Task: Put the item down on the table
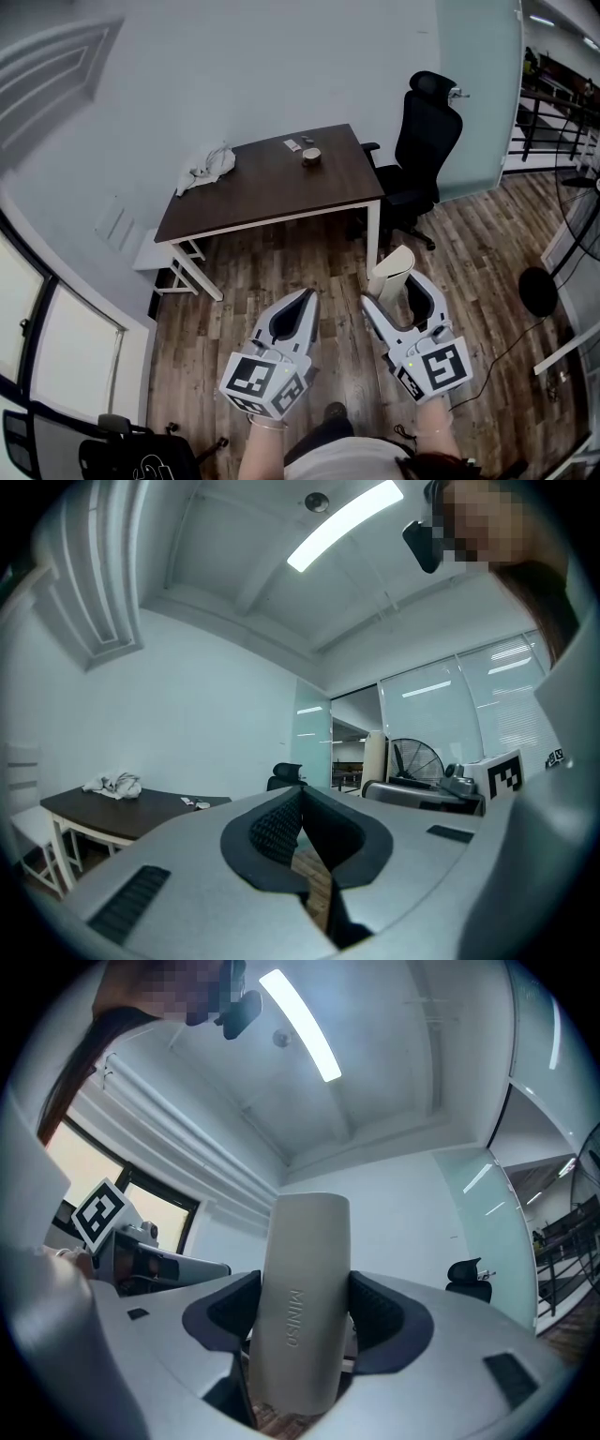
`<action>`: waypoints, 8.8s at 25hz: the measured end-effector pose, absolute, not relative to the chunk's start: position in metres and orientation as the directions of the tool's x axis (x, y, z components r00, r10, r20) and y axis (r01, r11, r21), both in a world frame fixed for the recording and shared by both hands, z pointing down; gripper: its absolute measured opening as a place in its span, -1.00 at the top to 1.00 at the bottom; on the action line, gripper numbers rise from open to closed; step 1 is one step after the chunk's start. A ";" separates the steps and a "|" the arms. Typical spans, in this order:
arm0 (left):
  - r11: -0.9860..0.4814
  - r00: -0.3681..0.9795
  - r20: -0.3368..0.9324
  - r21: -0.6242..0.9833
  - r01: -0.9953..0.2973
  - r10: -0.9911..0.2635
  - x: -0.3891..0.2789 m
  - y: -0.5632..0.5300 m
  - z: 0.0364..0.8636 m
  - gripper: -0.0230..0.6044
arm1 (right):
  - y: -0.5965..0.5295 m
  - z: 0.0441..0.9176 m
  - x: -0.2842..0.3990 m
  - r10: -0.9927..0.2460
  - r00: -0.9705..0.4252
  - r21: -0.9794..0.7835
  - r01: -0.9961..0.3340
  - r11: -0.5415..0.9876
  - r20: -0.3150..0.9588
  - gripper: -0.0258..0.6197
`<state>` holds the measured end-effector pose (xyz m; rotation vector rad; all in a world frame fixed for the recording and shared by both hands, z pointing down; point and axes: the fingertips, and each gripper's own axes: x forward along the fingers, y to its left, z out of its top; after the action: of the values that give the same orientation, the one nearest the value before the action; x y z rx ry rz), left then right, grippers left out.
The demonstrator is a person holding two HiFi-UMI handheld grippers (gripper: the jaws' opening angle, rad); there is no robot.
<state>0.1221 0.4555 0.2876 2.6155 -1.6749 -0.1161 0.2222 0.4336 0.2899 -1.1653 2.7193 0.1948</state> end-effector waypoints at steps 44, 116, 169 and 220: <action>-0.438 0.437 -0.033 0.090 -0.895 -0.899 -0.018 0.176 0.318 0.87 | 0.161 0.298 0.075 -0.708 -0.683 0.073 -0.727 0.683 -0.179 0.00; -0.459 0.464 0.024 0.106 -0.882 -0.886 -0.186 -0.288 0.360 0.87 | -0.347 0.468 -0.137 -0.564 -0.776 0.391 -0.444 0.807 0.283 0.01; -0.371 0.392 0.106 0.175 -0.912 -0.914 -0.267 -0.439 0.400 0.87 | -0.485 0.692 -0.191 -0.235 -0.569 0.117 -0.235 0.965 0.788 -0.01; -0.330 0.341 0.077 0.133 -0.935 -0.937 -0.229 -0.525 0.369 0.87 | -0.556 0.422 -0.137 -0.598 -0.789 -0.039 -0.608 0.793 0.140 0.89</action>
<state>-0.2290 -0.5252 0.3695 2.4437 -1.7199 -0.0203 -0.1368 -0.5564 0.4222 -1.0432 3.0882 -0.1334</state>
